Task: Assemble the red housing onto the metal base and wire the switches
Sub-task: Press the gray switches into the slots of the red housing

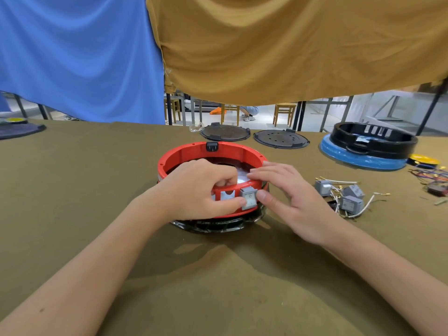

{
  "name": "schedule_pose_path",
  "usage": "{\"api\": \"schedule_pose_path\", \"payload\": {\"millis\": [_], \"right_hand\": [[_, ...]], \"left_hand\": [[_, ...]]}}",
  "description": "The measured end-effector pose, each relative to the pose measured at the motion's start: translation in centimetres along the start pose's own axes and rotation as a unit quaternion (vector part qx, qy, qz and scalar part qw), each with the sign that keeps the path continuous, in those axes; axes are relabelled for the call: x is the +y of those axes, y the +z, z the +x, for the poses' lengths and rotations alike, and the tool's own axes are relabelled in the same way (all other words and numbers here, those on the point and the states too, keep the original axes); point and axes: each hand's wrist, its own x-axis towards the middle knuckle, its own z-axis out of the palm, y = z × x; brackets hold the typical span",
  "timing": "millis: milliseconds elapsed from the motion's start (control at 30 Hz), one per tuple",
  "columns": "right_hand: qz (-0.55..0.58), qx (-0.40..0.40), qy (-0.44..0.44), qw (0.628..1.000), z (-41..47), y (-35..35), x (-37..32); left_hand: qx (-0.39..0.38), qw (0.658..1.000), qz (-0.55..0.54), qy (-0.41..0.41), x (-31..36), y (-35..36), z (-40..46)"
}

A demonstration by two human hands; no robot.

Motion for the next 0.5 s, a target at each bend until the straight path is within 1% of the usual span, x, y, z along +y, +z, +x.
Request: {"api": "schedule_pose_path", "payload": {"millis": [167,333,500], "right_hand": [[-0.033,0.001,-0.026,0.999,-0.1,0.1,-0.7],[-0.033,0.012,-0.031,0.999,-0.1,0.2,-0.6],[-0.029,0.012,-0.028,0.999,-0.2,0.3,-0.4]], "left_hand": [[-0.014,1.000,-0.025,0.006,-0.2,-0.8,-0.1],[-0.036,0.999,-0.035,0.001,-0.2,-1.0,-0.2],[-0.035,0.999,-0.034,-0.009,-0.1,-0.4,-0.2]]}}
